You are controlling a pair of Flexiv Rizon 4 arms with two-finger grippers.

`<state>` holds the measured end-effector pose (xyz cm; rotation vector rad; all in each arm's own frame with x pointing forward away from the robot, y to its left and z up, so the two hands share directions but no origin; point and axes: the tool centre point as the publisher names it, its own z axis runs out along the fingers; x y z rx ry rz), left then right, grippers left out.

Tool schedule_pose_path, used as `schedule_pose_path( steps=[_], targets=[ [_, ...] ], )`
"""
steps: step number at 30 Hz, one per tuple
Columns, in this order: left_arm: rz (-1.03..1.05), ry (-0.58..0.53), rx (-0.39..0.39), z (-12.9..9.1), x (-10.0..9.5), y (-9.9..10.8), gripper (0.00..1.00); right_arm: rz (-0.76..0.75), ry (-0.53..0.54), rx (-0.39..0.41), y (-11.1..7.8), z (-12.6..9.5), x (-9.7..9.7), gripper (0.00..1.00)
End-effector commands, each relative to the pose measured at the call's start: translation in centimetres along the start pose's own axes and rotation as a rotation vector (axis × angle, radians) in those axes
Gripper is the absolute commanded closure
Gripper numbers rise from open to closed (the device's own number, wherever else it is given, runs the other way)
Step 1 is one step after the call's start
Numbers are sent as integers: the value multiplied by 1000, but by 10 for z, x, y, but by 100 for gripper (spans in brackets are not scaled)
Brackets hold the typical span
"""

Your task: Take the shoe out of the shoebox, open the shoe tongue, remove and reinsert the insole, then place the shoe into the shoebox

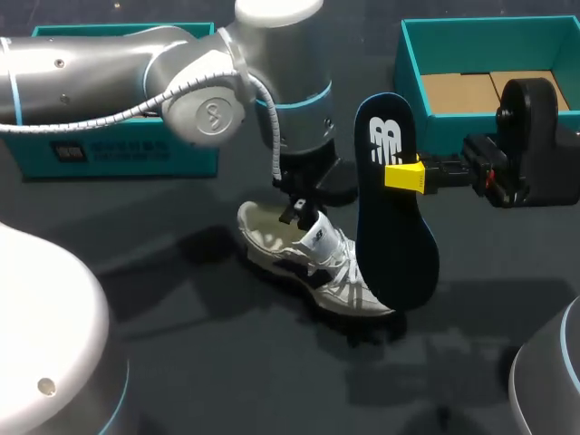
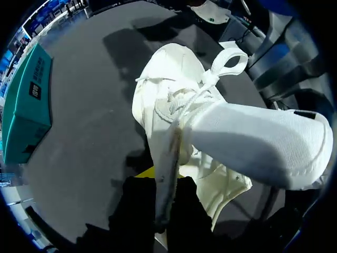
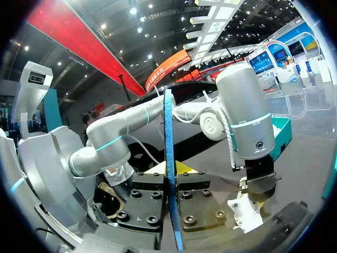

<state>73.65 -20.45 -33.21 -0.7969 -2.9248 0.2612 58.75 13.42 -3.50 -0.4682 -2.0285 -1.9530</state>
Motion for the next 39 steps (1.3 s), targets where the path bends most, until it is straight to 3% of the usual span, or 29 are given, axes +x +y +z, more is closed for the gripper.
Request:
schedule_pose_path(
  steps=[1, 16, 30, 39],
  targets=[
    [1, -5, 1, -1, 2, 1, 100, 1, -4, -1, -2, 1, 1, 100],
    [652, 14, -34, -34, 7, 13, 100, 1, -4, -1, -2, 1, 1, 100],
    [947, 7, -72, -14, 31, 3, 100, 1, -4, -1, -2, 1, 1, 100],
    [992, 29, -86, -2, 34, -8, 100, 1, -4, -1, -2, 1, 1, 100]
  ],
)
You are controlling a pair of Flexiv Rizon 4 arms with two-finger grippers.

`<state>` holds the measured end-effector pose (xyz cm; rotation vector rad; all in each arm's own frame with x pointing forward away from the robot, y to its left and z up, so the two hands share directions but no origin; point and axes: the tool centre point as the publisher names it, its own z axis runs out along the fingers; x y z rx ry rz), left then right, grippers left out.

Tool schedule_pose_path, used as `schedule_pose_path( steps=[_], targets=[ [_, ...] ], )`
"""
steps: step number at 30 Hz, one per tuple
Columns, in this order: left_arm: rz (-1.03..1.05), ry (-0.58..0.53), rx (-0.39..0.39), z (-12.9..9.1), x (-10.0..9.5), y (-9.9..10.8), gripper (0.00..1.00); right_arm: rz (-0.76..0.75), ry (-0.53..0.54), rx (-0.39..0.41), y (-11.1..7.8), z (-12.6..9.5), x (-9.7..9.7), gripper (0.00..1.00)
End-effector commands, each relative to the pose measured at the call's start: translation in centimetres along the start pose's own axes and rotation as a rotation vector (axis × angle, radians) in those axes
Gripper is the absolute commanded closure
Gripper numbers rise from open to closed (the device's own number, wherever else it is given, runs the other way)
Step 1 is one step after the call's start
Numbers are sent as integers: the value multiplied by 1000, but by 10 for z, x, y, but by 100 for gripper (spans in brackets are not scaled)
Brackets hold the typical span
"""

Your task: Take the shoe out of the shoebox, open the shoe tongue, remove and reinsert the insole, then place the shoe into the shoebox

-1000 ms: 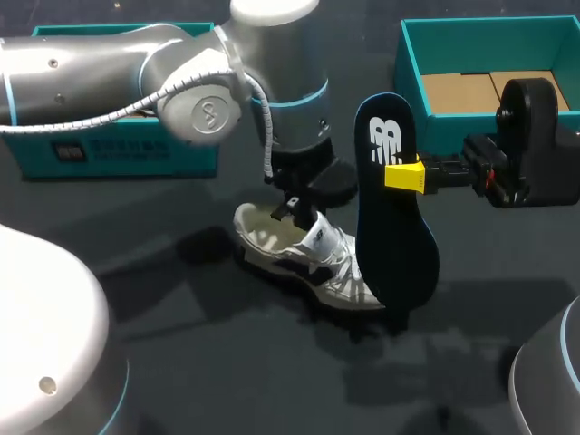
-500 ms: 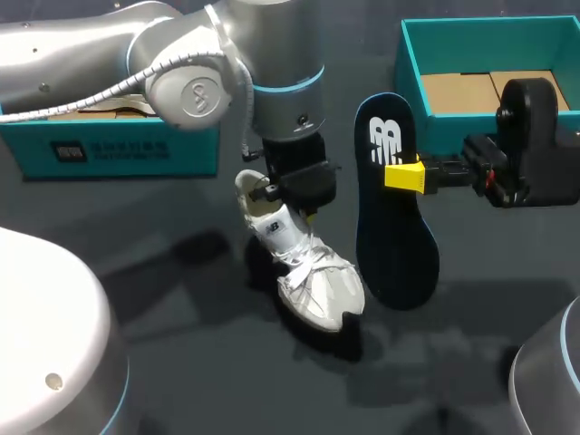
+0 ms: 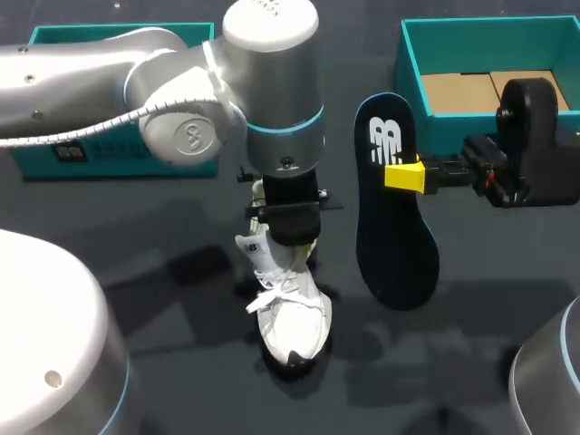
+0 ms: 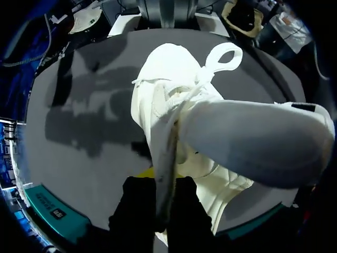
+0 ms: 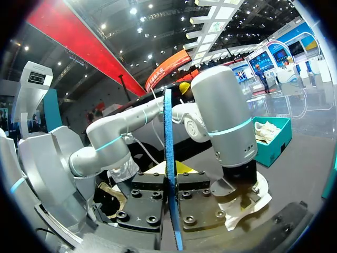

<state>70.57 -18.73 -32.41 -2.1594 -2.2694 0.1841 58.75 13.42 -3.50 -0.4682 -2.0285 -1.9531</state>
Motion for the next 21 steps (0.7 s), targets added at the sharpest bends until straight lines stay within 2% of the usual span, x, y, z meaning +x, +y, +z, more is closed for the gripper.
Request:
schedule_pose_path(
  steps=[1, 21],
  targets=[
    [3, 13, 1, 5, -7, -2, 100, 1, -4, -1, -2, 1, 1, 100],
    [27, 87, 32, 38, -21, -6, 100, 1, -4, -1, -2, 1, 1, 100]
  ],
)
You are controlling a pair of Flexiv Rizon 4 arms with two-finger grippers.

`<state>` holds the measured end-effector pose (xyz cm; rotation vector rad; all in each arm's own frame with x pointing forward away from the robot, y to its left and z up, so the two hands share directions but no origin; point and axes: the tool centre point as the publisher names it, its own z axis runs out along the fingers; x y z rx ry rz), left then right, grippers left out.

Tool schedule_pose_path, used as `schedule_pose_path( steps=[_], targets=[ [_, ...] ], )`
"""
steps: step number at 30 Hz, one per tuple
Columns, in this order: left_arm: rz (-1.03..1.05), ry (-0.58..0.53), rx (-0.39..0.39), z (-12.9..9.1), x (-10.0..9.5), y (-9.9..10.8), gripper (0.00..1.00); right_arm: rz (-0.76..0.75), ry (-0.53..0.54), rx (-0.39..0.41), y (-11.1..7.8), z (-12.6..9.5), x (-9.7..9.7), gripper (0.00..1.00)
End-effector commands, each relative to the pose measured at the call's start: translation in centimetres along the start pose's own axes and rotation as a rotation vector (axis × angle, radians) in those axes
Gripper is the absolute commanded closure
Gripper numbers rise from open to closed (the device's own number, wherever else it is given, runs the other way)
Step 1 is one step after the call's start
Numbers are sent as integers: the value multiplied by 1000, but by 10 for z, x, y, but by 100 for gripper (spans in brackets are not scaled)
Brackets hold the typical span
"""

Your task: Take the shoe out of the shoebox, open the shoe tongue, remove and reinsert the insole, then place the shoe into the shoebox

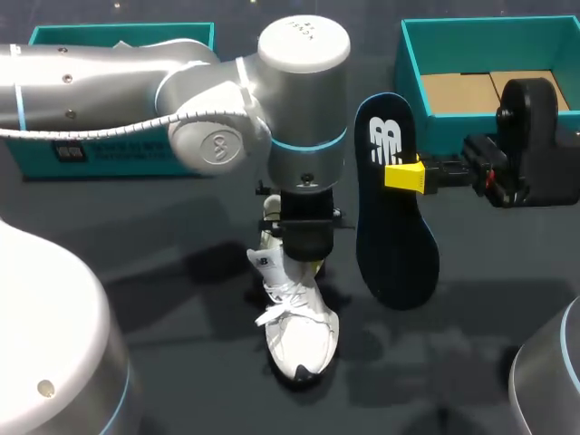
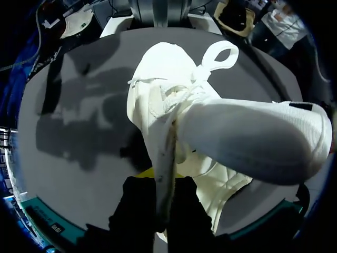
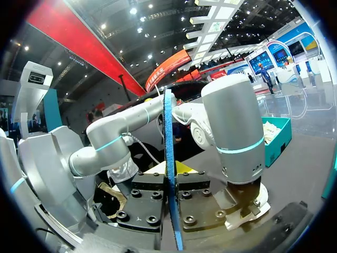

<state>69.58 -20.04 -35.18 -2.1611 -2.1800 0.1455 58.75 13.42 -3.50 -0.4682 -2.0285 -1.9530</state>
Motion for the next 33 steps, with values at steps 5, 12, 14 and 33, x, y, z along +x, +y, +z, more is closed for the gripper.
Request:
schedule_pose_path(
  steps=[5, 12, 14, 33],
  targets=[
    [-30, 35, 6, 15, -16, 6, 100, 1, -4, -1, -2, 1, 1, 100],
    [-34, 49, 2, 26, -22, 8, 100, 1, -4, -1, -2, 1, 1, 100],
    [-34, 54, 2, 29, -24, 9, 100, 1, -4, -1, -2, 1, 1, 100],
    [-59, -57, 14, 12, -30, 13, 7, 1, -4, -1, -2, 1, 1, 100]
  ],
)
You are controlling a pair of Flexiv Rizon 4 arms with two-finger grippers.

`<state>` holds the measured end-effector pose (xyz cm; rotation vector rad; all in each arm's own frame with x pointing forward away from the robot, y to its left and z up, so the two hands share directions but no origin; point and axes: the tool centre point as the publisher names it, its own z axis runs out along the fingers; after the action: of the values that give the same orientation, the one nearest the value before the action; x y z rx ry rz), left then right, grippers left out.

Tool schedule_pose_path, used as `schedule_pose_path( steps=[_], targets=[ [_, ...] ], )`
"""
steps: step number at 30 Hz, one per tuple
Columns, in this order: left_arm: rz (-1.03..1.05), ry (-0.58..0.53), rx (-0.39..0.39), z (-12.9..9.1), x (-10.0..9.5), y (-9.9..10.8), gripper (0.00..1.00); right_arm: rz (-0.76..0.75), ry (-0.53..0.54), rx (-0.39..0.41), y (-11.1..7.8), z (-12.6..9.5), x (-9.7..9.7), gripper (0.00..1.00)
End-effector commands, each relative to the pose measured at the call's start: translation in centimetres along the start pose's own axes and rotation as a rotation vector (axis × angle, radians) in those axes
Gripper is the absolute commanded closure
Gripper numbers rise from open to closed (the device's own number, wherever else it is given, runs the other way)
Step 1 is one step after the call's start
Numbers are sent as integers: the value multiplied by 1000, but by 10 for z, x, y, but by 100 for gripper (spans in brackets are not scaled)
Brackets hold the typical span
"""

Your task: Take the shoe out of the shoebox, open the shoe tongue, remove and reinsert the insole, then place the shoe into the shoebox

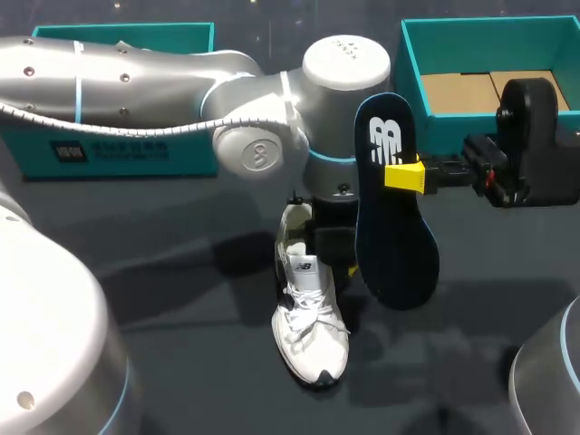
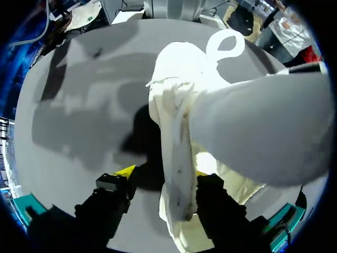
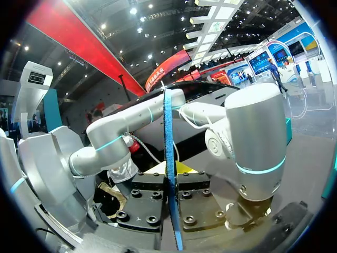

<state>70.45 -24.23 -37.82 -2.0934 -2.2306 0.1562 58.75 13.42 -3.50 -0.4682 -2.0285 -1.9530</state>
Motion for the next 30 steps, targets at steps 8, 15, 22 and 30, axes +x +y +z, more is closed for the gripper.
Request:
schedule_pose_path(
  steps=[8, 15, 22, 30],
  targets=[
    [-35, -307, -41, -79, 25, 8, 0, 1, -4, -1, -2, 1, 1, 100],
    [-36, -510, -49, -122, 25, 13, 0, 1, -4, -1, -2, 1, 1, 100],
    [-19, -558, -44, -129, 26, 13, 0, 1, -4, -1, -2, 1, 1, 100],
    [-19, -558, -44, -129, 26, 13, 0, 1, -4, -1, -2, 1, 1, 100]
  ],
)
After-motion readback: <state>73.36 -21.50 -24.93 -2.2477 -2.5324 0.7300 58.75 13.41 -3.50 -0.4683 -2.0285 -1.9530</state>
